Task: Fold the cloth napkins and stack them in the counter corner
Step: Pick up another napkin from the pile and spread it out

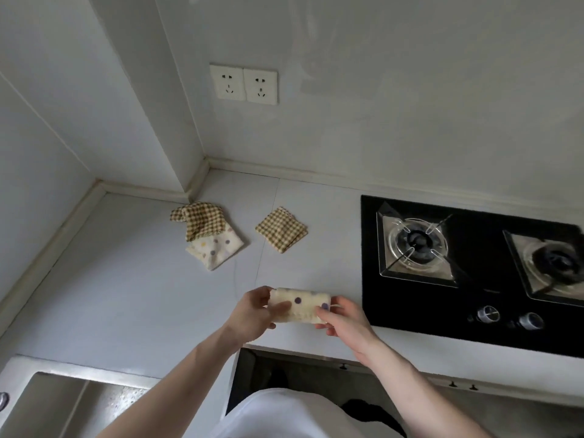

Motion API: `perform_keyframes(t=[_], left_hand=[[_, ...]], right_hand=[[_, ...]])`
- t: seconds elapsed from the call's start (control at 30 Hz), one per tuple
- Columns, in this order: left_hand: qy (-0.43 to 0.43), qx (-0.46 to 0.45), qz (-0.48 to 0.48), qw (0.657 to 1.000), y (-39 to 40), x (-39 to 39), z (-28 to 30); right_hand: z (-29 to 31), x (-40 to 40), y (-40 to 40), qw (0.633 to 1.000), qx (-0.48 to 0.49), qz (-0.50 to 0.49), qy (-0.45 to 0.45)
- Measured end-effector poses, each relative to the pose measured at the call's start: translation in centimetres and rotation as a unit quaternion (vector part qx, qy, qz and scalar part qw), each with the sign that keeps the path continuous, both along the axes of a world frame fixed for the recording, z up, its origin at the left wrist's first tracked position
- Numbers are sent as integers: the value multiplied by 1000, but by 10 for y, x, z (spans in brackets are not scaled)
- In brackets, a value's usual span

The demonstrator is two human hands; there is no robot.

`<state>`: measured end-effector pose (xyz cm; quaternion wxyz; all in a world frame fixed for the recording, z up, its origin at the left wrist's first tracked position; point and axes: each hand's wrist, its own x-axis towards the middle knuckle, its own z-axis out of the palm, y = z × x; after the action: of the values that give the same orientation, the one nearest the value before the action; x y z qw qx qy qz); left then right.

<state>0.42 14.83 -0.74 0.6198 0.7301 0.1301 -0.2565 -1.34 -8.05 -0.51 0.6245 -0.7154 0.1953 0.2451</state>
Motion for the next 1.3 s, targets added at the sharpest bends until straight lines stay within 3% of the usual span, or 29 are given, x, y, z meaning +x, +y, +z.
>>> perform_keyframes(t=[0.13,0.3,0.57,0.93,1.3], left_hand=[[-39,28,-46,998,-33,10,18],[-73,82,-127,986,-111,16,45],[-114,41,-279,953,-273,-13,69],[-171,79,-340,921,-494,-68,90],[-207,111,-432,870,-694,-55,95]], right_hand=[[20,-12,-37,1000,0,-11,-20],[42,-40,-105,994,4,-97,-47],[51,-120,-254,973,-34,-227,-41],[60,-209,-446,953,-83,-288,-41],[59,-241,-591,905,-32,-420,-57]])
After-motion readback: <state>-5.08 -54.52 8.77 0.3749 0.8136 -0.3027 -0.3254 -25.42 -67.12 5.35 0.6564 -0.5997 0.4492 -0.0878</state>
